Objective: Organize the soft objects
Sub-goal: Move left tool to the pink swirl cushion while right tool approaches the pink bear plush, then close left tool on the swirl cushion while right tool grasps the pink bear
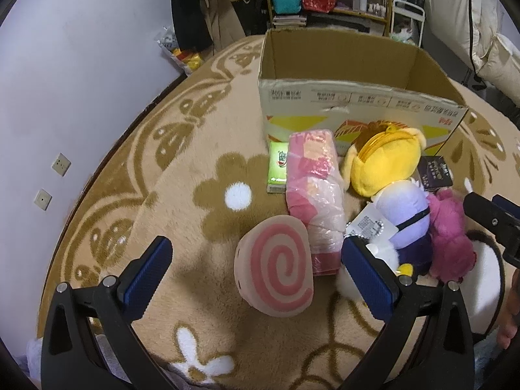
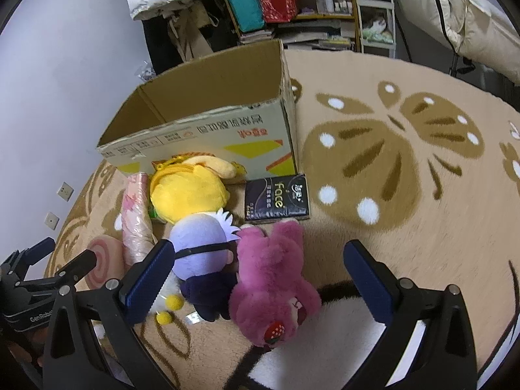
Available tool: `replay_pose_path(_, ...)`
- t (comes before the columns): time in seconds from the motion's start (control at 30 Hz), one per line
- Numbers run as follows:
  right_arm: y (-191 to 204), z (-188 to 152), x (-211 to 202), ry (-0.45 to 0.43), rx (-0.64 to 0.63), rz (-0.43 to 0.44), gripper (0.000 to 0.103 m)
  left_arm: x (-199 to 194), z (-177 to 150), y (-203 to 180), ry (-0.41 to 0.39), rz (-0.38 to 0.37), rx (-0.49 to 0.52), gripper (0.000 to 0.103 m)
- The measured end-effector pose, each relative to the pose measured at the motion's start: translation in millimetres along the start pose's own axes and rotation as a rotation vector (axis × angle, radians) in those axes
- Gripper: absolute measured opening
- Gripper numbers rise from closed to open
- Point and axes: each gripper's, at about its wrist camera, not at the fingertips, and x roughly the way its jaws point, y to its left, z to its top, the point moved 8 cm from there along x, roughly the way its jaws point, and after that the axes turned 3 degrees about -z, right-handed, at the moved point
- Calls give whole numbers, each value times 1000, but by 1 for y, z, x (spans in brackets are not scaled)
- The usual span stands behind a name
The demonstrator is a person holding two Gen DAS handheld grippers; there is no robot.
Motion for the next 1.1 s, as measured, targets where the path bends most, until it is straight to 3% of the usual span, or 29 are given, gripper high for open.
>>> replay_pose_path(0.27, -4, -3, 14, 47, 20, -7, 101, 21, -4, 1, 57, -18, -33, 103)
replay_pose_path(0.57, -16, -7, 32, 108, 53, -30, 81, 46, -11, 8, 139, -19, -75, 103)
replay_pose_path(1.03, -20, -14, 64, 194, 38, -48, 79, 66, -19, 12, 203, -31, -128, 103)
replay_pose_path(1.1, -18, -15, 69, 202, 31, -54, 76, 67, -19, 11, 206, -46, -130, 96)
